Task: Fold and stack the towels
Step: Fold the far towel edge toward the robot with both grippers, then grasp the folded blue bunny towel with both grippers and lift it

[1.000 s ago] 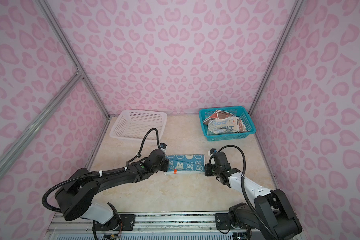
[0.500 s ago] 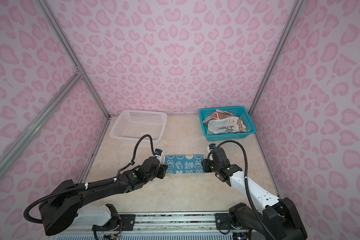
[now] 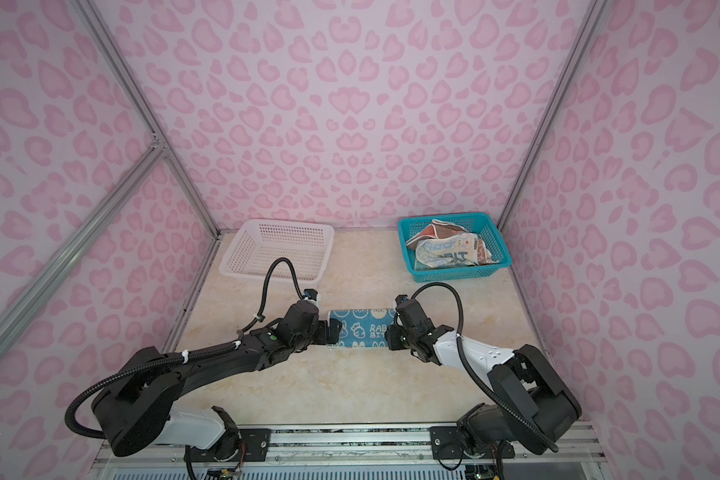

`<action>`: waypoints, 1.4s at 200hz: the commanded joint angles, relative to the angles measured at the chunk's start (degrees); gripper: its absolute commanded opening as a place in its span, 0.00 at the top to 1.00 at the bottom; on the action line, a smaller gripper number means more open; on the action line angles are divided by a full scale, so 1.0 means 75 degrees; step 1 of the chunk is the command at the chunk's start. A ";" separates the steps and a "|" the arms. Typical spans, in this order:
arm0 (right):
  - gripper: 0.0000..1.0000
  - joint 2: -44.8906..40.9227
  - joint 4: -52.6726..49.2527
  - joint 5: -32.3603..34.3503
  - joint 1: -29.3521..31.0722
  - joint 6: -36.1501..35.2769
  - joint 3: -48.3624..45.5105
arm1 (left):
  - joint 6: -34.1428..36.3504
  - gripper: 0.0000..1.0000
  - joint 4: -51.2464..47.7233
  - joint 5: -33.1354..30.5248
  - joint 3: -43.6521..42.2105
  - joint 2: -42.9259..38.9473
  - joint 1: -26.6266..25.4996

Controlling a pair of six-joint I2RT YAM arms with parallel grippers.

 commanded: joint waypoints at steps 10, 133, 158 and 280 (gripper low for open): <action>0.61 0.0278 0.0189 0.0253 -0.0065 0.0230 0.0027 | -0.0358 0.07 0.0129 0.0797 0.0138 0.0457 0.0126; 0.67 0.0470 0.0291 0.0383 -0.0137 0.0299 -0.0124 | -0.0835 0.50 0.0344 0.2230 0.0378 0.1854 0.0217; 0.67 0.0467 0.0372 0.0400 -0.0138 0.0291 -0.0182 | -0.0841 0.59 0.0639 0.2559 0.0395 0.2001 0.0224; 0.49 -0.0986 0.1096 0.0584 -0.0200 -0.0816 -0.0416 | 0.1485 0.97 -0.3579 0.1010 0.4695 0.2946 0.0682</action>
